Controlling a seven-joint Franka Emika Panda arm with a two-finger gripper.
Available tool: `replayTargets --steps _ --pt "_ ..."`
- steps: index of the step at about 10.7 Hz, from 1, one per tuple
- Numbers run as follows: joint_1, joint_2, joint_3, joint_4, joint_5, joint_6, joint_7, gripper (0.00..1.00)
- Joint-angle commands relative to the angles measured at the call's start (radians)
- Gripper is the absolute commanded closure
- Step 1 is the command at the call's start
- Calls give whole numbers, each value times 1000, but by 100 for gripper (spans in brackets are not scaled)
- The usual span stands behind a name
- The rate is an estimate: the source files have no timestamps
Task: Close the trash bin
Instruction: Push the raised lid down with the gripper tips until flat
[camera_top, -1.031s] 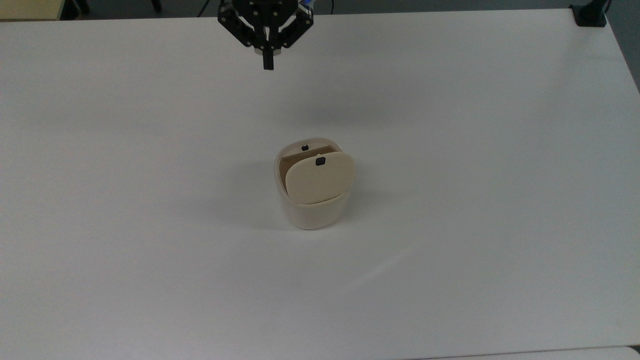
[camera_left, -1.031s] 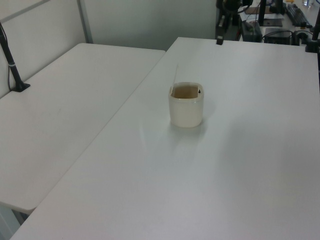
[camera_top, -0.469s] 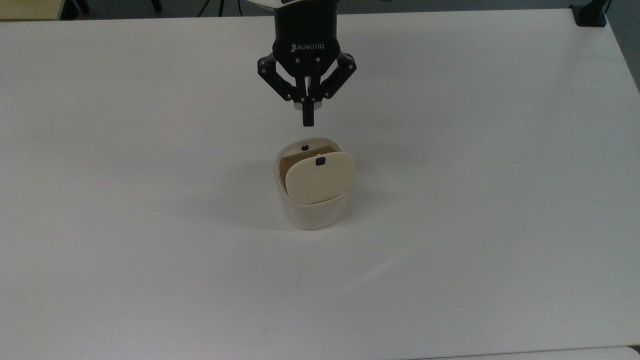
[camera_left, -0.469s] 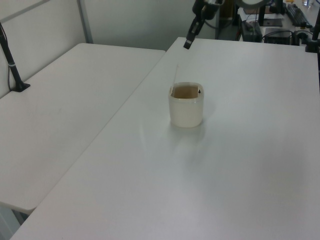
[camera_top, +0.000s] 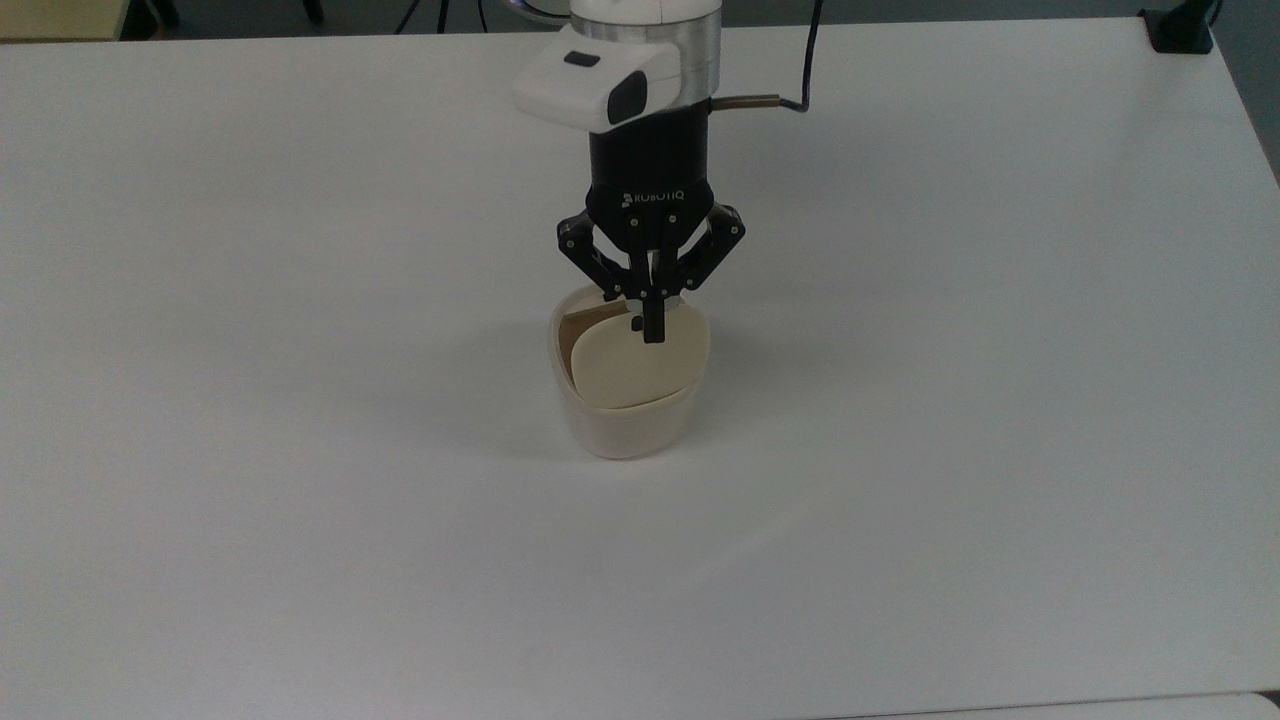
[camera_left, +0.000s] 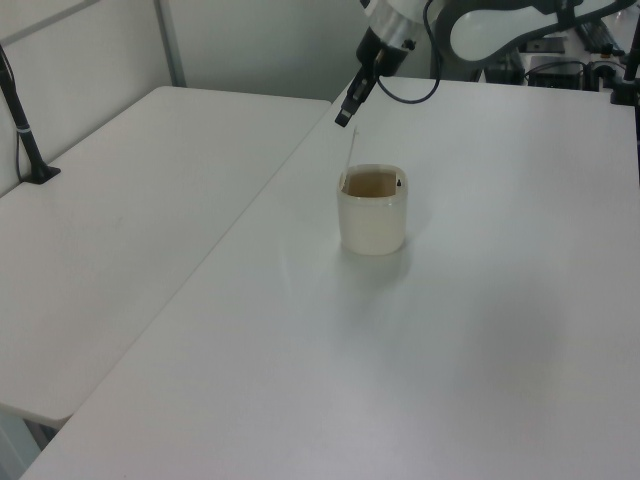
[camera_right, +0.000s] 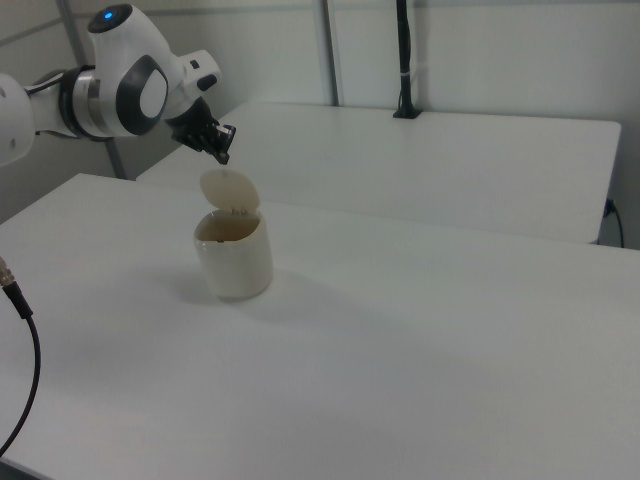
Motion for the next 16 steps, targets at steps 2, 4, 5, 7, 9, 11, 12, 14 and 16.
replayTargets --steps 2,4,5,7,9,11,12,14,16 --pt "9 19 -5 16 -15 2 -1 100" --pt "6 17 -7 14 -17 -77 -39 100" --pt "3 14 -7 16 -12 -144 -83 100" --pt "1 11 -7 43 -2 -272 -128 100" --pt "0 13 -11 46 -3 -346 -145 100" --pt "9 40 -11 25 -14 -361 -142 100" --pt "10 54 -11 25 -17 -361 -139 100" --pt "4 63 -11 14 -17 -363 -139 100" --pt "4 69 -11 13 -19 -369 -139 100"
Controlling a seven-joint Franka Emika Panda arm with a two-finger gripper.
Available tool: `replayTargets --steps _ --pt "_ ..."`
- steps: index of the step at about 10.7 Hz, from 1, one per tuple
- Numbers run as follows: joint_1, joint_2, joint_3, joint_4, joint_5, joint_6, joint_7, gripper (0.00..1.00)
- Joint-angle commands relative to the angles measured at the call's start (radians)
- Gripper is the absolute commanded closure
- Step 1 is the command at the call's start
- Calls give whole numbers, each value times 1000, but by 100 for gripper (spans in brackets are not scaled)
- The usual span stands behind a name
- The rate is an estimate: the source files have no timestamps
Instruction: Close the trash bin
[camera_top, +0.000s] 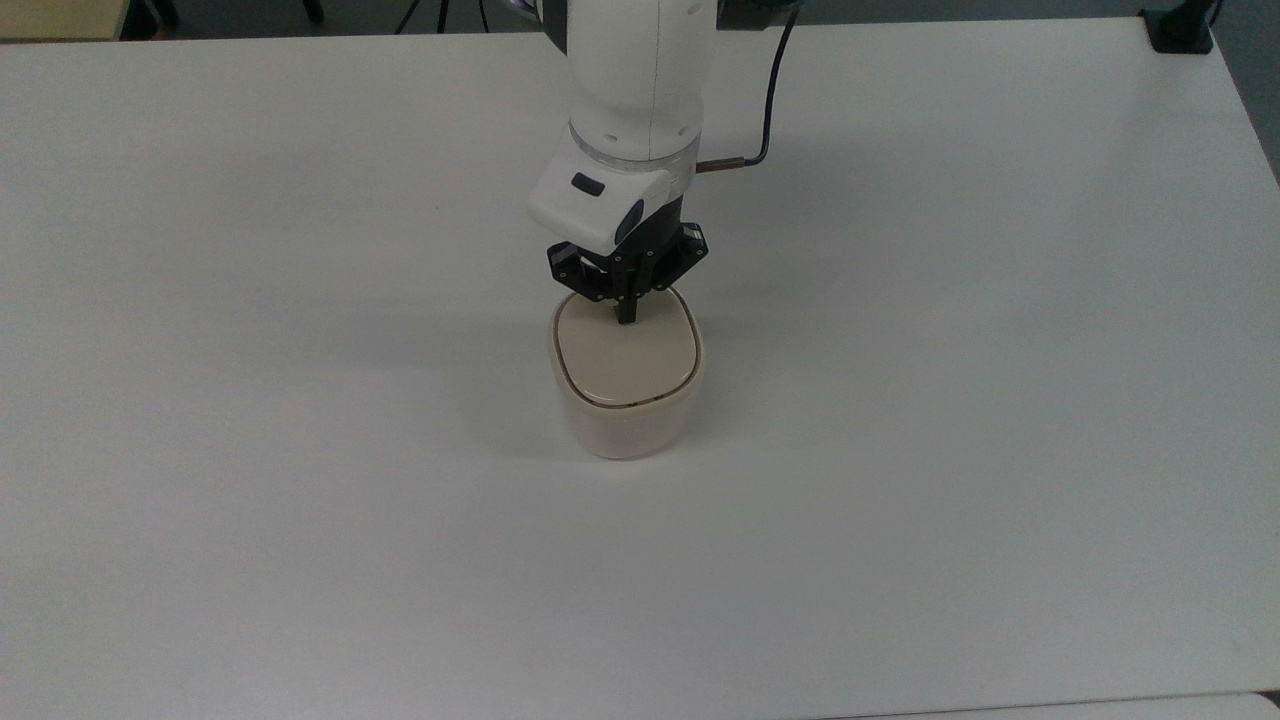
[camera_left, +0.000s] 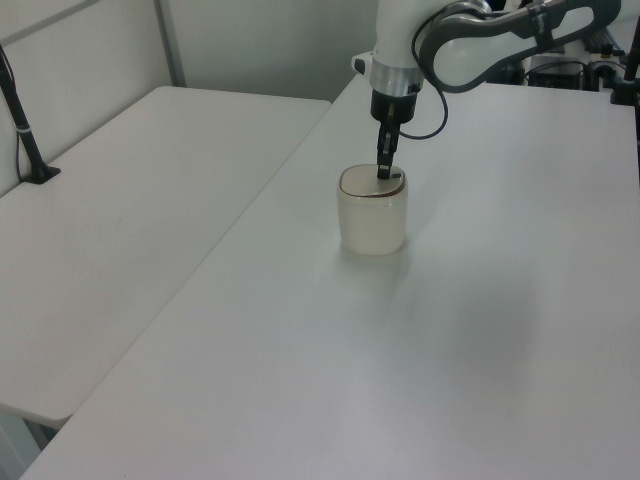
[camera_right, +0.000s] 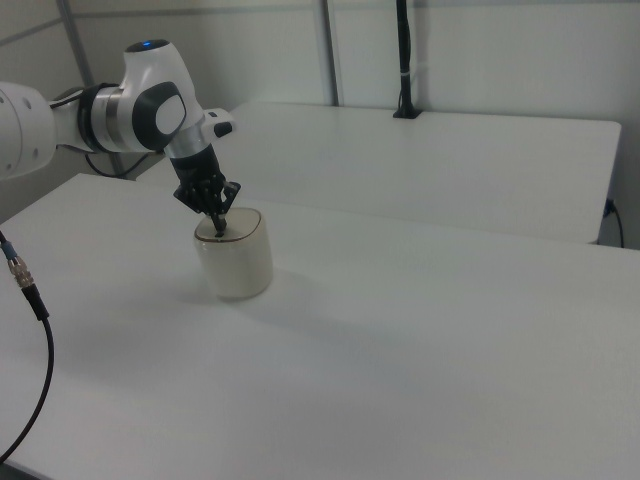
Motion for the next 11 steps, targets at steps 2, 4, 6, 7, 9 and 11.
replayTargets --steps 2,4,6,7,9,11 --pt "13 26 -9 -12 -15 -23 -13 100" --pt "11 28 -9 -9 -15 -47 -15 100" --pt "5 8 -11 -1 -15 -76 -17 100" --pt "4 -18 -15 8 -14 -105 -20 100" --pt "2 -68 -15 11 -4 -151 -9 100" --pt "-12 -131 -20 11 -4 -234 -7 100"
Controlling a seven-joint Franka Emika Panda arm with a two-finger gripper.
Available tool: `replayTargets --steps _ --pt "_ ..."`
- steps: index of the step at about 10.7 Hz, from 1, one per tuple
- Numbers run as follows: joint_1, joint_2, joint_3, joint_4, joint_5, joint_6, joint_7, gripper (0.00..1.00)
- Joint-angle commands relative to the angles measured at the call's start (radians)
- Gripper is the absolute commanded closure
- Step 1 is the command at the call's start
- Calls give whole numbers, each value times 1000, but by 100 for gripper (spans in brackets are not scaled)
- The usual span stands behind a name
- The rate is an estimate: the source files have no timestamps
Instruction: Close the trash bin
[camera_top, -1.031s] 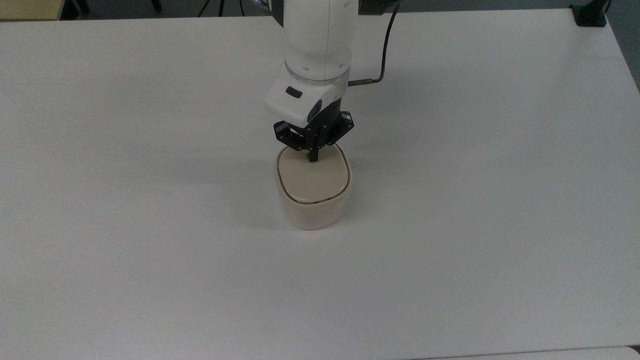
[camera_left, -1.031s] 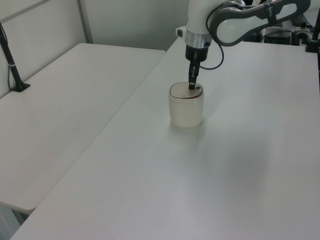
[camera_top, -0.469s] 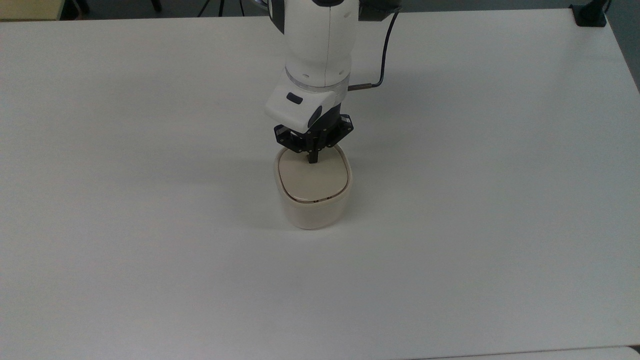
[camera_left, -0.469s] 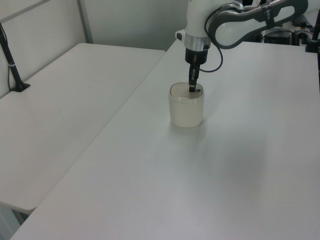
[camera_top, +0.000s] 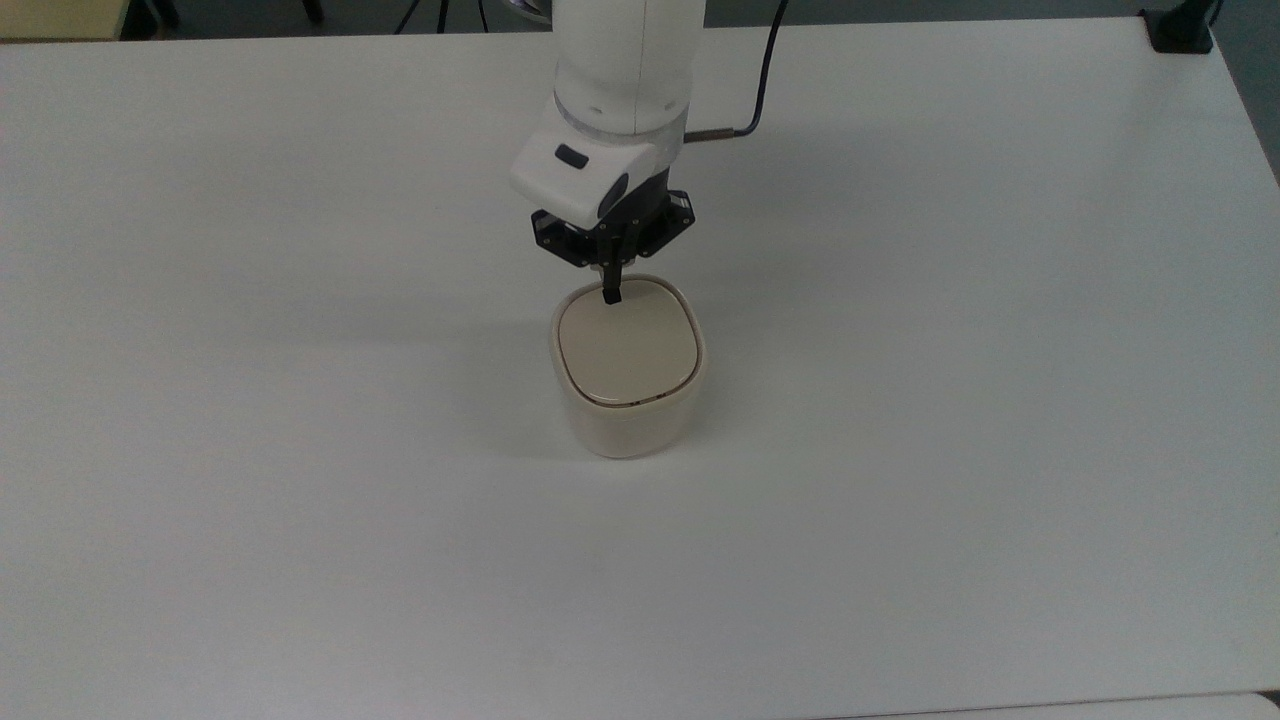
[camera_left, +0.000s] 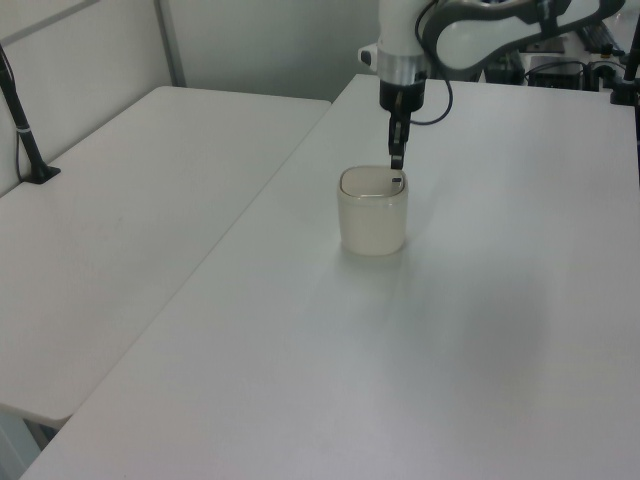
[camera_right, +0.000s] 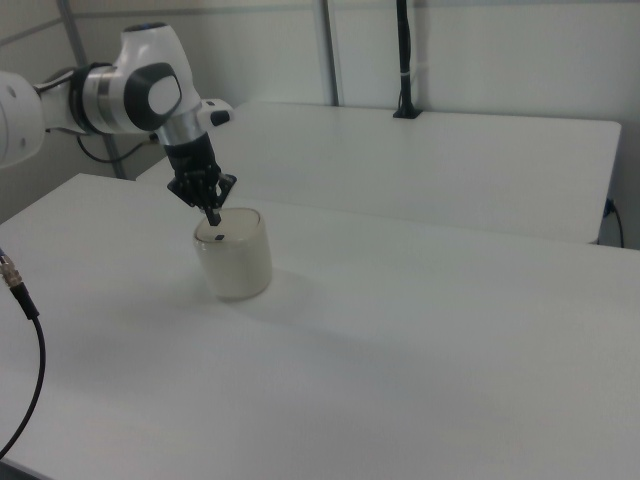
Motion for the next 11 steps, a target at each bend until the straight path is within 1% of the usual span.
replayTargets --steps 1,2,4,6,8,9,10,11 --pt "-20 -130 -10 -24 -4 -127 -4 100" --pt "-45 -166 -10 -27 -5 -162 22 100" --pt "-85 -235 -9 -53 -1 -182 65 100" --pt "-88 -305 -9 -121 -1 -205 129 100" --pt "-102 -359 -9 -165 1 -225 132 98" --pt "-112 -358 -9 -158 1 -265 132 82" --pt "-115 -356 -12 -153 2 -274 123 70" --pt "-123 -356 -11 -153 1 -268 125 40"
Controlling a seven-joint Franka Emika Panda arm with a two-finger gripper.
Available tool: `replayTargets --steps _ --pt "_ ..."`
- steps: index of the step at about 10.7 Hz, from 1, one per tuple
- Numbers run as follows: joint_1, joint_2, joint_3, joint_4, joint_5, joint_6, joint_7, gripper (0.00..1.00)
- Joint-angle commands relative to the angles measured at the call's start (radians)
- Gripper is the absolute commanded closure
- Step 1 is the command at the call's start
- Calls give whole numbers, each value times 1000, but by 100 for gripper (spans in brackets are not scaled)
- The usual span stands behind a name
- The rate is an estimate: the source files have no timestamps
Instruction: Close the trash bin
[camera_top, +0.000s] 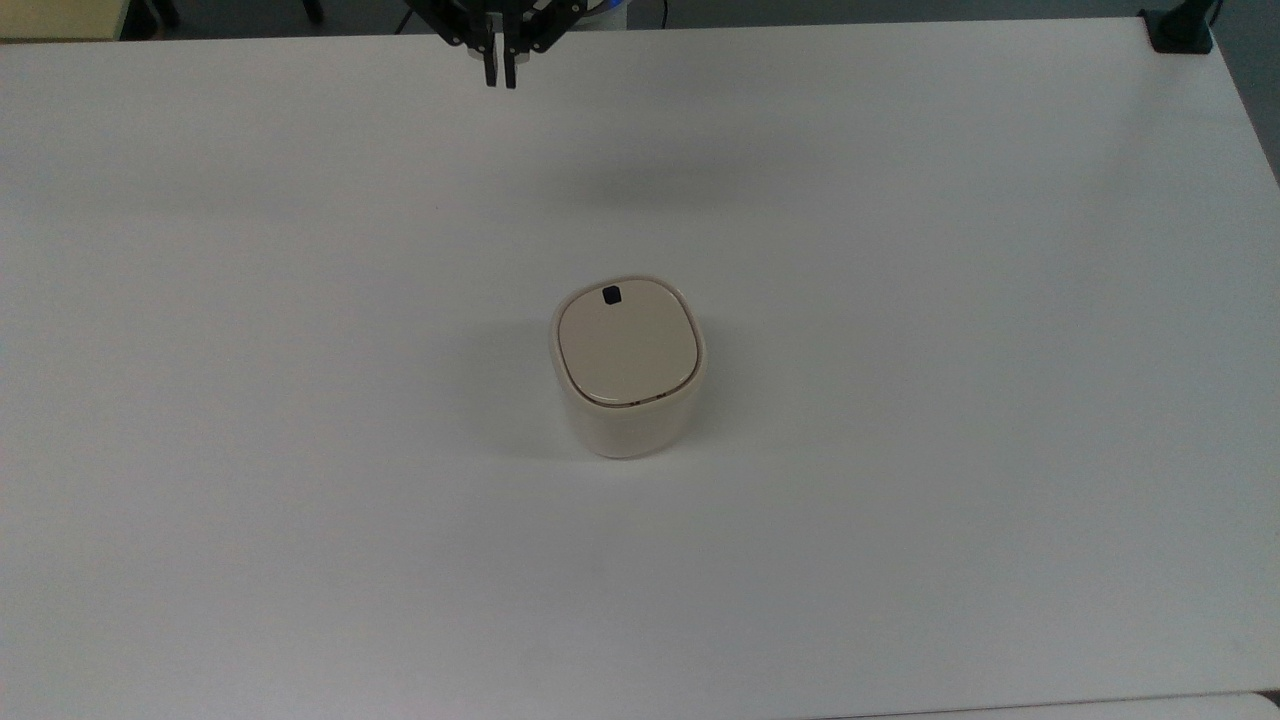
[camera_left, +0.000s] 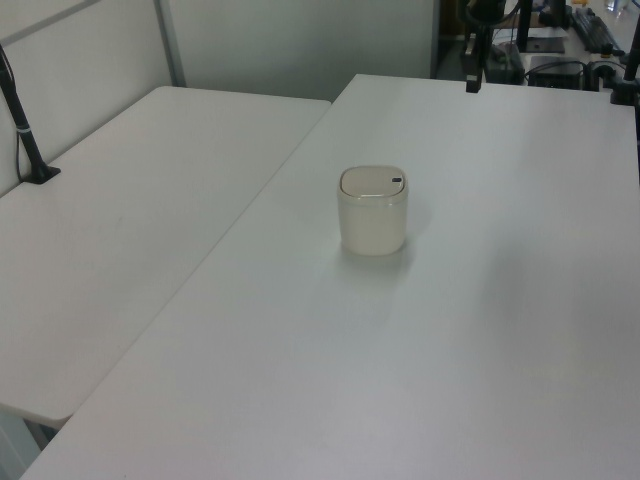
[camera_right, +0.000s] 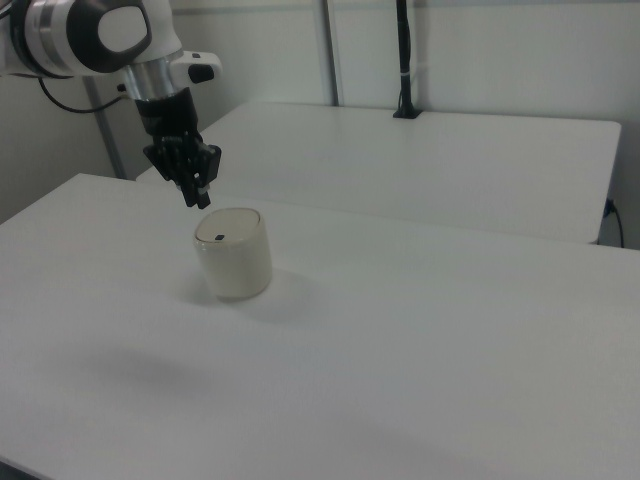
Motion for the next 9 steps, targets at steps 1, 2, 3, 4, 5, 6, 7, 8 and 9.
replayTargets --steps 1,2,3,4,5,6,7,8,9 --pt "-15 -29 -1 -26 -1 -10 9 25" --pt "-15 -25 -1 -11 -1 -17 8 18" --pt "-15 -25 -1 -11 -1 -17 15 2" --pt "-15 -25 -1 -11 -2 -23 17 0" --pt "-13 -25 1 -11 -10 -19 17 0" --pt "-15 -25 1 -11 -10 -16 8 0" --pt "-15 -25 -1 -11 -10 -14 8 0" --pt "-15 -25 -1 -9 -10 -19 8 0" --pt "-13 -25 -1 -9 -10 -19 6 0"
